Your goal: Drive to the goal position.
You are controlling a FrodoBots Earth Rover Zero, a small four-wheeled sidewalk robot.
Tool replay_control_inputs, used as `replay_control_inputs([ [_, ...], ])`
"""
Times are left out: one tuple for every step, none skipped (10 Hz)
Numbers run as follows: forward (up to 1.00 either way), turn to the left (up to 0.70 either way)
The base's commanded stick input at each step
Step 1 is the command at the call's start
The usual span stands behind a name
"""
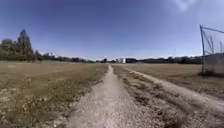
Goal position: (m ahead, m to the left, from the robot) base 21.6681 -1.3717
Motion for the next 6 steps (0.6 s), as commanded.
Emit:
replay_control_inputs([
  [0.7,0.0],
  [0.7,0.0],
  [0.7,0.0],
  [0.7,0.0],
  [0.7,0.0],
  [0.7,0.0],
])
